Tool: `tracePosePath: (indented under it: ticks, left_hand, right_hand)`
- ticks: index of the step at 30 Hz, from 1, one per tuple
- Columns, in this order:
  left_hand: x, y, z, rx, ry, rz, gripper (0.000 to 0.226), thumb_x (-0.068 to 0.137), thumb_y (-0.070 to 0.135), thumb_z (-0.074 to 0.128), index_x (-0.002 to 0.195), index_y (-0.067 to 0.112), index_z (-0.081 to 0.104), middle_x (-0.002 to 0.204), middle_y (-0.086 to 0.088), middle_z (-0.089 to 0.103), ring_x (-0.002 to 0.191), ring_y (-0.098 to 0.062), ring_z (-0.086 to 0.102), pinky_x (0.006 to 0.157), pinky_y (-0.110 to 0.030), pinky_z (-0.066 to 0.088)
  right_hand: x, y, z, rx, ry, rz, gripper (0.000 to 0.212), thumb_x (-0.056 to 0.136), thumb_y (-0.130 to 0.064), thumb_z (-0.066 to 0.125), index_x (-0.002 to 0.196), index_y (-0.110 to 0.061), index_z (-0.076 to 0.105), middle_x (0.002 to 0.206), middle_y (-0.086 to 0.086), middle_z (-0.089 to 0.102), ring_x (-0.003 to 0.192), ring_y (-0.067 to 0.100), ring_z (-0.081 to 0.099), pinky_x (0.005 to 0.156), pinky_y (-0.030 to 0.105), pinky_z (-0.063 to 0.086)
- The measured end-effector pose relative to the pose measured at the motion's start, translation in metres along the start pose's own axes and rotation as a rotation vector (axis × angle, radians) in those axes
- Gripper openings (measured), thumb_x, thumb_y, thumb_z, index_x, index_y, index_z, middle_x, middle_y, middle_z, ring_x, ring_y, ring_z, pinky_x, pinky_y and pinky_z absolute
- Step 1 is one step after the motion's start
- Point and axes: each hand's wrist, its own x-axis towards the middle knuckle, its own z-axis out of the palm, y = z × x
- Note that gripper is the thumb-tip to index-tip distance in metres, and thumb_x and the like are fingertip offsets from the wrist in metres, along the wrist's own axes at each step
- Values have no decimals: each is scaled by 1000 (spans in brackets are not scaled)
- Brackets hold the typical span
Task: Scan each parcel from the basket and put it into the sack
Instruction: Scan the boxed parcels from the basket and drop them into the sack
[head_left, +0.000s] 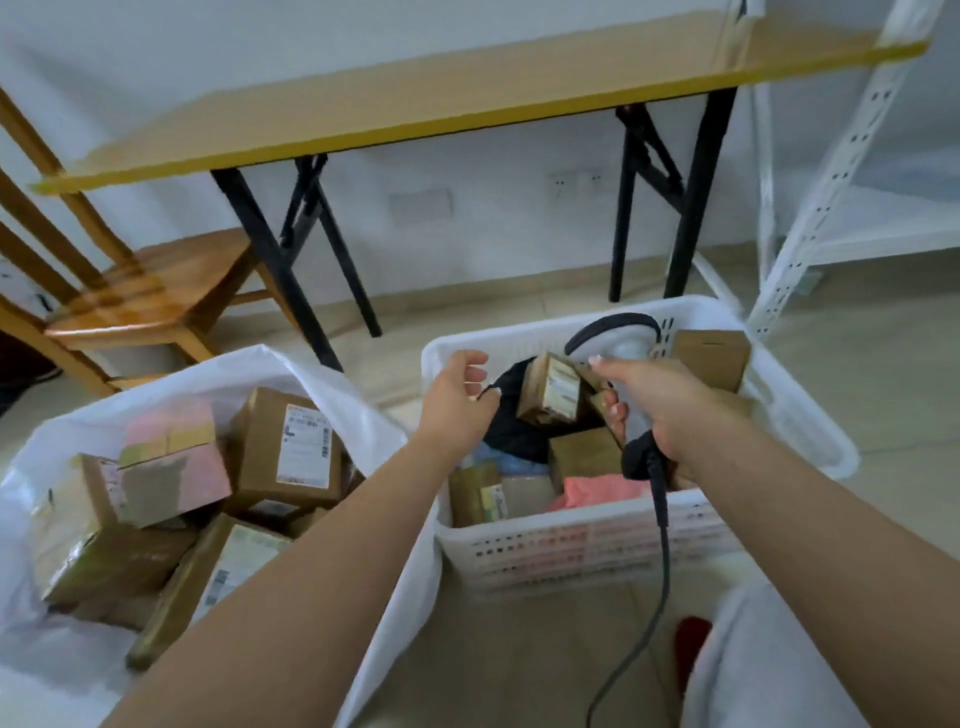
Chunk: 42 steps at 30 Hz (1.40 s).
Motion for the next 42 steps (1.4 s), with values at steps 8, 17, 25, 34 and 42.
tracePosePath:
  ticks: [8, 17, 25, 34, 42]
  left_hand:
    - [63, 17, 117, 119, -199, 31, 42, 90, 4, 64, 128, 12, 50, 104, -4, 55, 93, -18, 56, 80, -20, 49]
    - [158, -19, 224, 96, -220, -246, 39, 90, 28, 68, 123, 14, 50, 106, 0, 56, 89, -18, 58, 69, -30, 53]
    - [251, -30, 297, 157, -142, -568, 98, 68, 76, 60, 141, 13, 44, 130, -10, 54, 111, -32, 55, 94, -47, 51]
    - [323, -86, 335, -37, -169, -754, 146, 13, 79, 79, 140, 17, 42, 118, -12, 63, 99, -38, 65, 81, -51, 55]
    - [257, -46, 286, -93, -252, -616, 111, 41, 71, 84, 126, 11, 48, 110, -3, 64, 97, -23, 66, 87, -42, 58]
  right_hand:
    - [88, 14, -108, 83, 174, 37, 47, 60, -49, 77, 84, -17, 52, 61, 3, 50, 46, 16, 46, 52, 29, 43]
    - [184, 38, -137, 248, 303, 68, 40, 80, -43, 73, 65, -16, 47, 41, -4, 46, 36, 12, 43, 52, 26, 39]
    - [209, 44, -141, 270, 275, -14, 25, 90, -22, 68, 76, -7, 54, 60, 7, 49, 46, 15, 45, 47, 26, 38]
    - [234, 45, -148, 188, 372, -87, 26, 90, -16, 66, 71, -7, 51, 63, 15, 45, 44, 19, 39, 45, 30, 33]
    - [226, 39, -137, 88, 335, -42, 28, 91, -21, 64, 66, -13, 53, 57, 4, 51, 46, 16, 48, 51, 28, 42]
